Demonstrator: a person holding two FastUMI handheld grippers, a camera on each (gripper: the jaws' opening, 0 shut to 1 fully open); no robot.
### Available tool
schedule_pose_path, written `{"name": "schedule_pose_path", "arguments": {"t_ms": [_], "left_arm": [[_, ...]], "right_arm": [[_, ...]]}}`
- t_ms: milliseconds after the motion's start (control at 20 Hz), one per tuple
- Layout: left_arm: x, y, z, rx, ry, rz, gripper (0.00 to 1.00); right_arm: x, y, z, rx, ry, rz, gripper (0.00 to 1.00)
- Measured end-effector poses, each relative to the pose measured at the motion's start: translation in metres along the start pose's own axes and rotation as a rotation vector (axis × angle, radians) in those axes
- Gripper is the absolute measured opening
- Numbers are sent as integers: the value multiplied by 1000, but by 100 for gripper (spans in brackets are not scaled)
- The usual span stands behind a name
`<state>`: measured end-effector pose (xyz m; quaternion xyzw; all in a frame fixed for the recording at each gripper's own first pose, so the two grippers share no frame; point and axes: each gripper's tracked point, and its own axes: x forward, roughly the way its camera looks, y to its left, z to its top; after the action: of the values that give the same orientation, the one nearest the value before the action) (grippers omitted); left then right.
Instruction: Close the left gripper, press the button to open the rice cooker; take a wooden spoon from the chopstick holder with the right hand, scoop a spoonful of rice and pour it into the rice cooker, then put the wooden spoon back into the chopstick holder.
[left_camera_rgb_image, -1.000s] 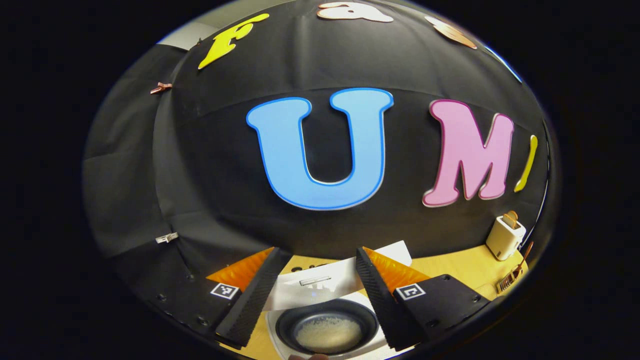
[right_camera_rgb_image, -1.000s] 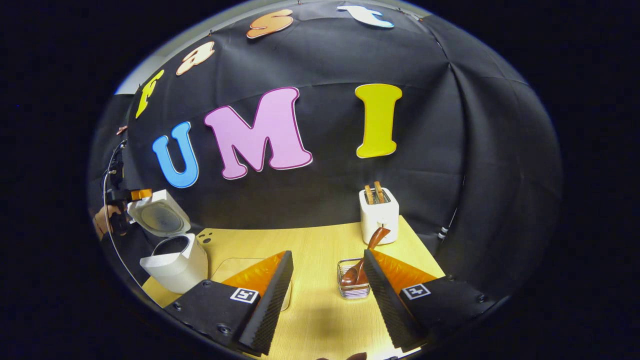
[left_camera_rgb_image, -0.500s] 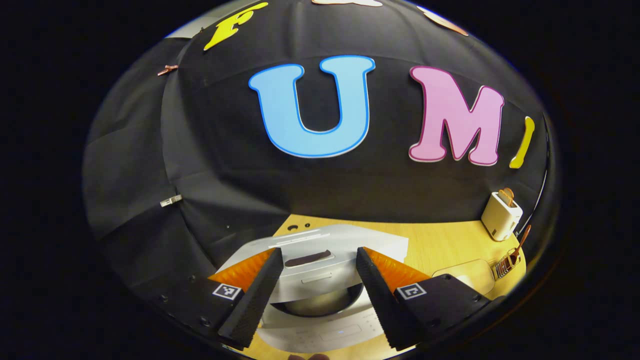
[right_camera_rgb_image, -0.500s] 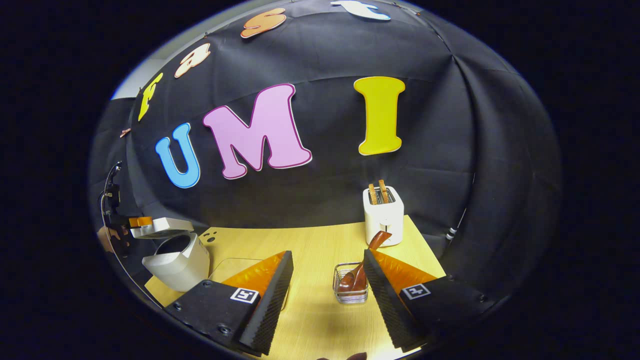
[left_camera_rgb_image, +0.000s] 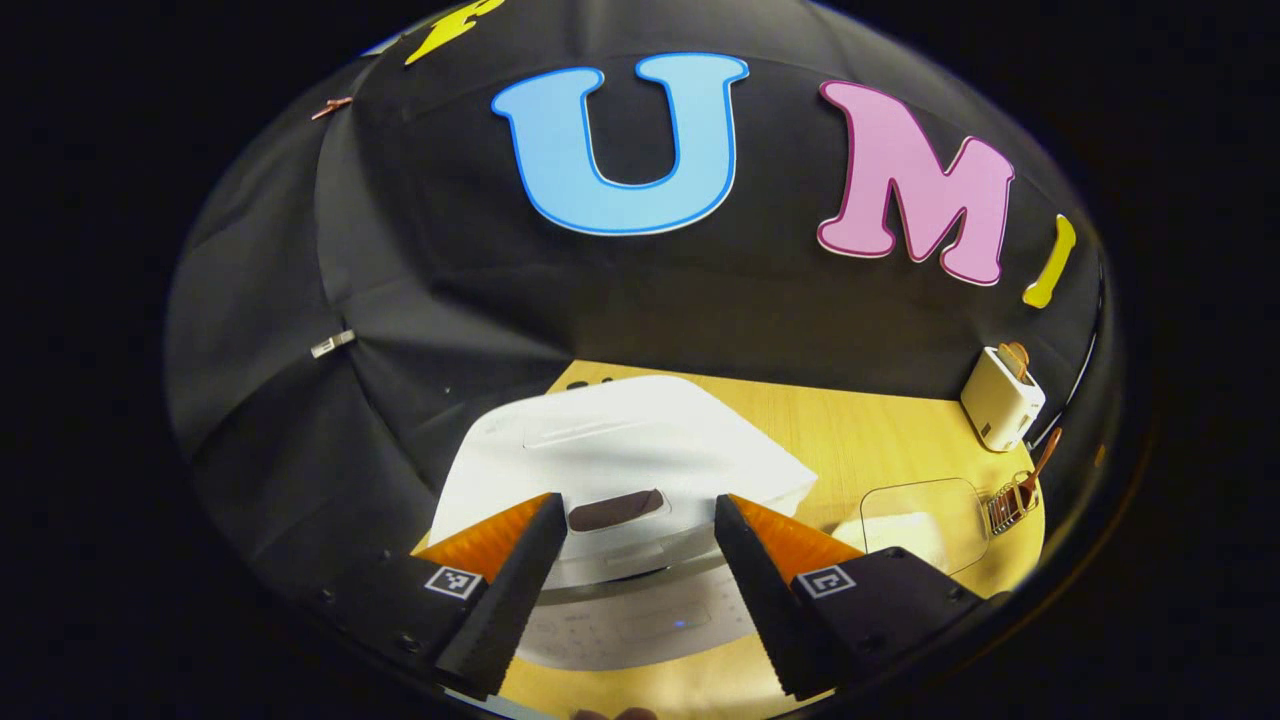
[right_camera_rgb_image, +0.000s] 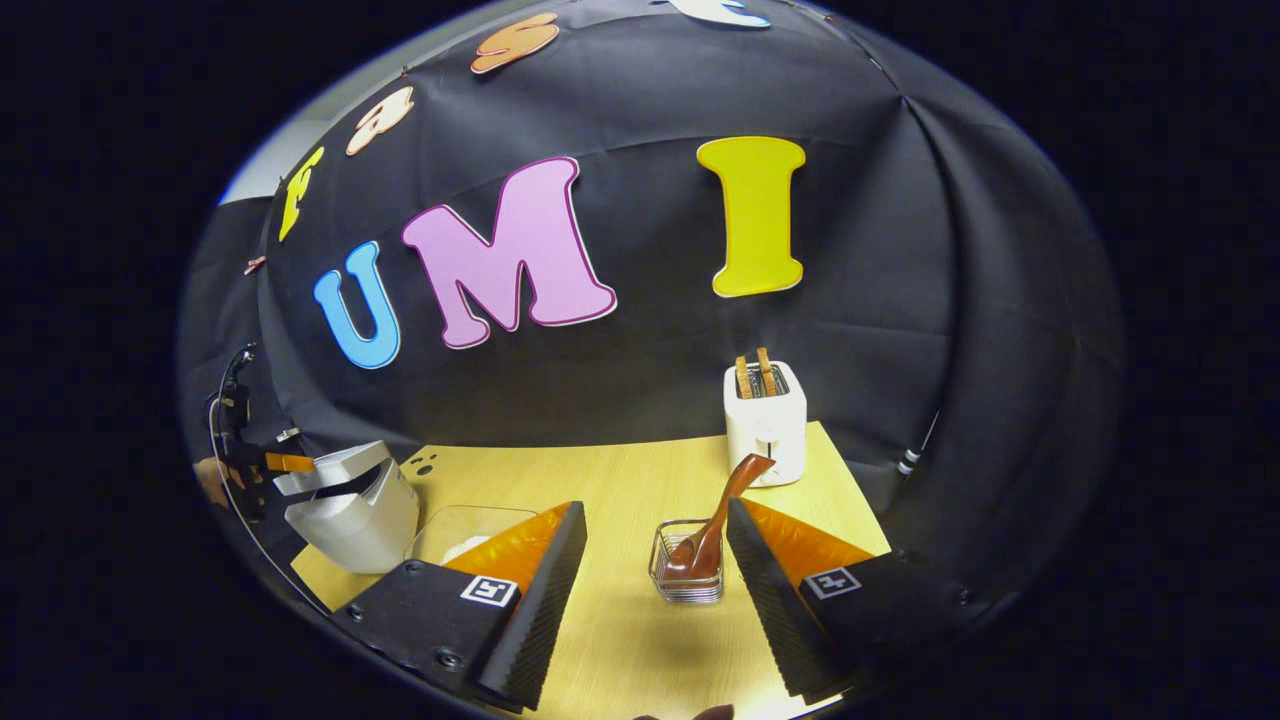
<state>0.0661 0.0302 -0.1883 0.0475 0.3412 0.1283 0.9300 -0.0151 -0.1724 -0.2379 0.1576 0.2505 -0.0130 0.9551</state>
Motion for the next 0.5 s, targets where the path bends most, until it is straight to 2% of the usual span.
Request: {"name": "schedule_pose_path", "arguments": {"t_ms": [200,500], "left_arm": [[14,4,-12,-120,79,-2,99],[29,18,-22,-147,208,35,98]], "right_arm": [[0,-4,-1,-7,10,12,88],[2,-18,-5,17,20,9,88]]}}
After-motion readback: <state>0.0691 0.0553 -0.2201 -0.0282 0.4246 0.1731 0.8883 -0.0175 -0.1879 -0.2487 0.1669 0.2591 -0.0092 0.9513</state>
